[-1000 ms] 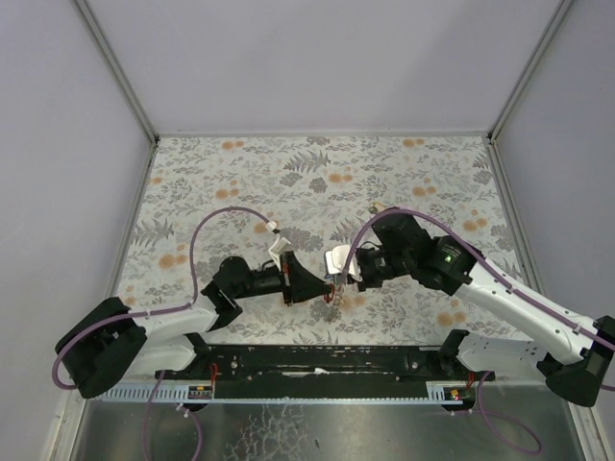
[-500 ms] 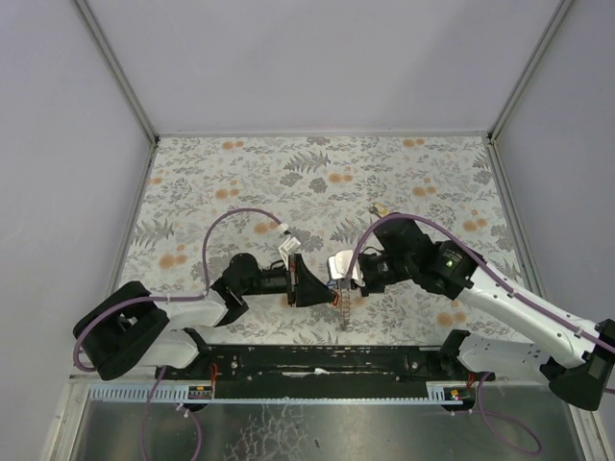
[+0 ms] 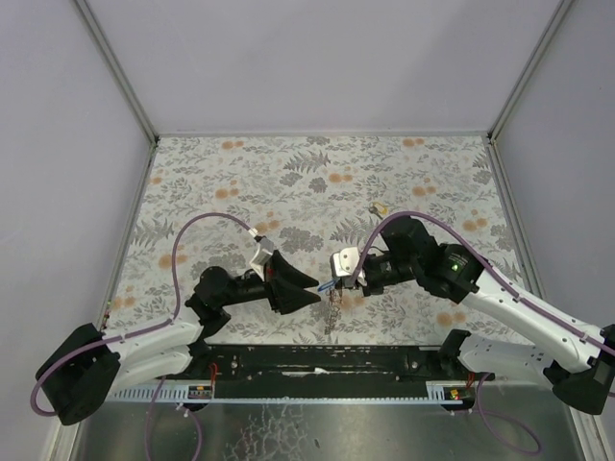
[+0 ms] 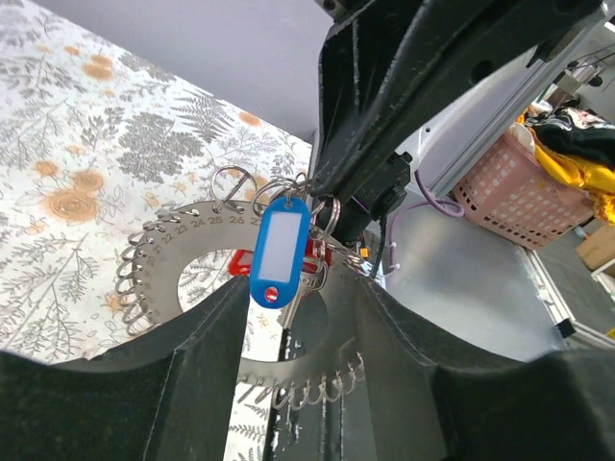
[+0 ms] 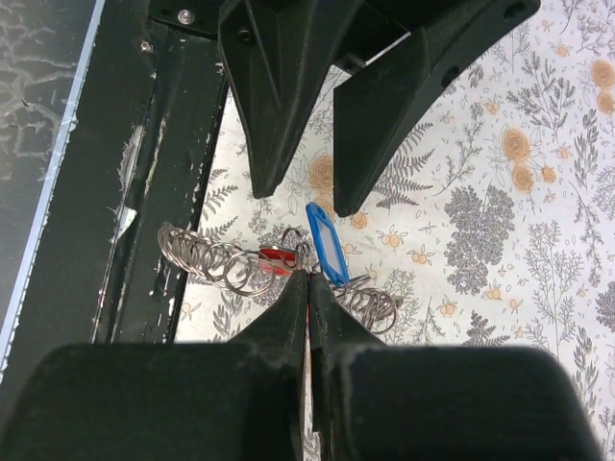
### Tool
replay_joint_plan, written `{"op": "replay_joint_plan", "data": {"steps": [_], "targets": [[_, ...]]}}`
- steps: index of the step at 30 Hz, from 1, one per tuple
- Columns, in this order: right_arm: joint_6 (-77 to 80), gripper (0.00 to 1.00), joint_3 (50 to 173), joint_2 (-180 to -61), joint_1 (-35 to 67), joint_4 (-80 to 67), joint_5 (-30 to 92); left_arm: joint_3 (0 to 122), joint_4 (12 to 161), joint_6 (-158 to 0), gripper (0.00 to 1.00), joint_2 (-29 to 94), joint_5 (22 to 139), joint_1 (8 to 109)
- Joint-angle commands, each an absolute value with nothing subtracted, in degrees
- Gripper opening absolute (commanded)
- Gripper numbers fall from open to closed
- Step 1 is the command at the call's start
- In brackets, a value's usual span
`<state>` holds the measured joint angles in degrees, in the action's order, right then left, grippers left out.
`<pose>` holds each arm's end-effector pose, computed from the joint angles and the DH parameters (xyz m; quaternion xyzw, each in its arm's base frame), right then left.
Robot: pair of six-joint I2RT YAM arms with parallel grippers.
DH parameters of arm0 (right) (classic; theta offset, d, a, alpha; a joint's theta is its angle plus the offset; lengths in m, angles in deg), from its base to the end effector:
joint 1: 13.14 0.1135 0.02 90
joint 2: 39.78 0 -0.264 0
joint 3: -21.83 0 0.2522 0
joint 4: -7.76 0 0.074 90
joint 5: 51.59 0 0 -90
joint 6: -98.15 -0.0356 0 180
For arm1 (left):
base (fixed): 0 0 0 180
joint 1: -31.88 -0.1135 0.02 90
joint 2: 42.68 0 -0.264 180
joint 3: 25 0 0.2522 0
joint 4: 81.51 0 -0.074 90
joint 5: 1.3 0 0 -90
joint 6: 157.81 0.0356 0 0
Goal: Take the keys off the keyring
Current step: Remove the key from the keyring.
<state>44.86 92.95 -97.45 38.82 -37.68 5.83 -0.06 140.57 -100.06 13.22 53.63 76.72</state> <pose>0.1157 0.1790 0.3401 -0.6839 0.5054 0.3049 0.4288 0.1199 -0.1481 0.2223 0.2977 0.5766 -0.6086 0.4567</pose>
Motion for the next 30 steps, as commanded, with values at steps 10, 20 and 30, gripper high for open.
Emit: {"op": "replay_joint_plan", "data": {"steps": [10,20,30], "targets": [[43.09,0.00,92.63,-96.18,38.98,-31.43,2.31,2.24,140.17,-93.41,0.35,13.81,48.25,78.06],[43.81,0.00,92.19,-96.16,38.93,-32.00,1.95,3.05,142.02,-94.09,0.44,17.47,49.26,78.94],[42.80,0.00,90.98,-96.35,38.93,-31.23,1.32,4.03,141.33,-94.04,0.46,15.31,53.07,79.64]]}}
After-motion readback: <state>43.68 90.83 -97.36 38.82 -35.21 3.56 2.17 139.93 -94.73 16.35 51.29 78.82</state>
